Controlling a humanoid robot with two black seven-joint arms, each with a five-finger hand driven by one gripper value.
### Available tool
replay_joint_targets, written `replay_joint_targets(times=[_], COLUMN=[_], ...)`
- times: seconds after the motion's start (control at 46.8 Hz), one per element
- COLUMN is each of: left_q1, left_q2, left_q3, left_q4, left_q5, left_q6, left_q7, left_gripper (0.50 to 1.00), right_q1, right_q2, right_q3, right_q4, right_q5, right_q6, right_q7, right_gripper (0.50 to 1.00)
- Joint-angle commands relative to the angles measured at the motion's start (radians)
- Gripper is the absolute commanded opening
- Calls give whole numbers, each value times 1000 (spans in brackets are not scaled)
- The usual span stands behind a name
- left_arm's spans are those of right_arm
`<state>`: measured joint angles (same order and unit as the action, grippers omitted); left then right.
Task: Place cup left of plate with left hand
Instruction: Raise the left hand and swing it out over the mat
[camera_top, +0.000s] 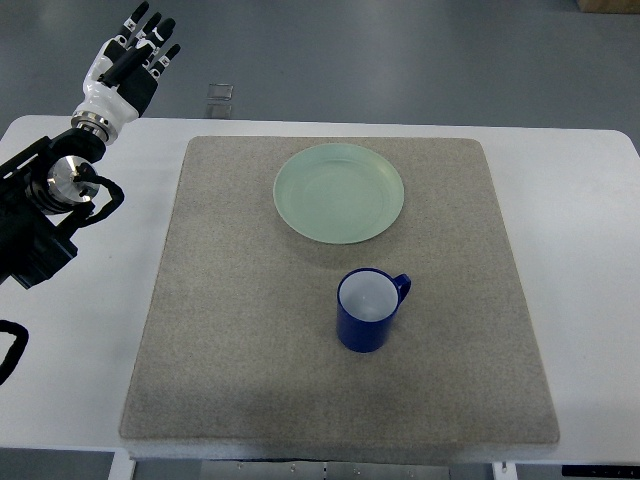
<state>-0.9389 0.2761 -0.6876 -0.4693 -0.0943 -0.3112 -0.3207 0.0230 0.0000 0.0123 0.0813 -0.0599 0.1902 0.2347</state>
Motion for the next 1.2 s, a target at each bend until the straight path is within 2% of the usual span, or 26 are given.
replay_joint_targets(times=[0.0, 0.556, 0.748, 0.855, 1.069, 1.176], left_q1=[2, 6, -18, -23, -31, -32], left_q2=[-2, -12, 0, 14, 124, 161], left_q3=[-1, 5, 111, 137, 264, 318], left_q4=[0, -11, -26, -75, -262, -321], left_q5=[1, 1, 21, 22, 38, 45], left_q6=[0, 12, 6, 3, -17, -25], left_q7=[0, -3, 0, 0, 0, -1], left_gripper=[996, 996, 996, 996, 996, 996], right_q1=[0, 0, 0, 0, 0, 0], right_q2=[0, 0, 0, 0, 0, 0], right_q3=[0, 0, 0, 0, 0, 0], right_q4=[0, 0, 0, 0, 0, 0], right_q5=[0, 0, 0, 0, 0, 0], right_q6=[0, 0, 0, 0, 0, 0], right_q7=[0, 0, 0, 0, 0, 0], right_gripper=[932, 932, 932, 932, 932, 932])
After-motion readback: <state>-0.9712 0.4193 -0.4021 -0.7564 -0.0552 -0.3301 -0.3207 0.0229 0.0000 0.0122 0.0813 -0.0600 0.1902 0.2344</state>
